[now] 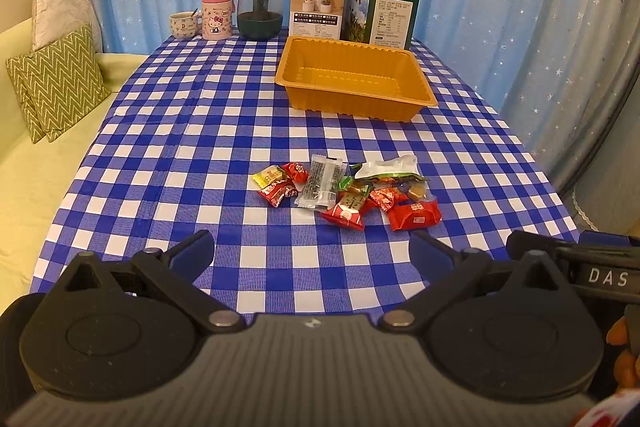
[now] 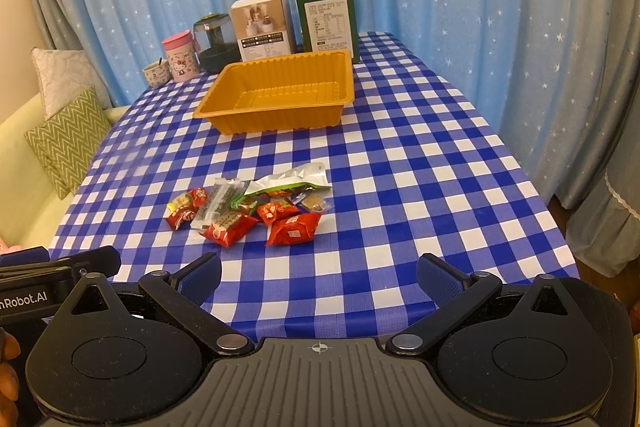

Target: Organize snacks

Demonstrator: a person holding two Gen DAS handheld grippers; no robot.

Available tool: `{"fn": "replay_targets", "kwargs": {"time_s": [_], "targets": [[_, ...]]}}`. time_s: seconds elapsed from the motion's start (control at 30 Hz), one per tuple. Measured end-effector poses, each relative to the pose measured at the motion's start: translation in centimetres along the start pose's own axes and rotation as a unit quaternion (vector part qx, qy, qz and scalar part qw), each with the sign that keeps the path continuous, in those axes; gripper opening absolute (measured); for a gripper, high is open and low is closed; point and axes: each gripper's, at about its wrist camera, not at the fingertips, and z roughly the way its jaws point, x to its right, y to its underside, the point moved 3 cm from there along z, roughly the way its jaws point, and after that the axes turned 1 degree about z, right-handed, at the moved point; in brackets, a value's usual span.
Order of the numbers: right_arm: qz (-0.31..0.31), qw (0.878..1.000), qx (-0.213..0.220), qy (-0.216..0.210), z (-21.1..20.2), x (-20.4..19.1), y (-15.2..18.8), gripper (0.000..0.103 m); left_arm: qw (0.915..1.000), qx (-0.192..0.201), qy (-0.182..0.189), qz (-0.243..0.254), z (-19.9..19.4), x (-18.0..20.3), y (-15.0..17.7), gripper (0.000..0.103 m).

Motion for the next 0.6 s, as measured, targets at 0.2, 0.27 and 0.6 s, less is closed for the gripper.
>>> {"fn": "replay_targets", "kwargs": {"time_s": [0.2,0.27,0.6], "targets": [[0.001,1.0,0.001,0.001,0.06,0.06,-0.04,0.103,1.0,0.0,0.0,0.0,-0.01,0.06,-0.02,0.103],[0.002,1.0,0.001,0.002,0.12,0.06,-0.02,0.103,1.0,0.0,0.0,0.0,0.0,0.05,-0.02,0.103],[0.002,1.0,0.001,0.002,0.11,0.08,-0.04,0.103,1.0,0.0,0.0,0.0,0.01,0.09,-0.05,0.103]]}}
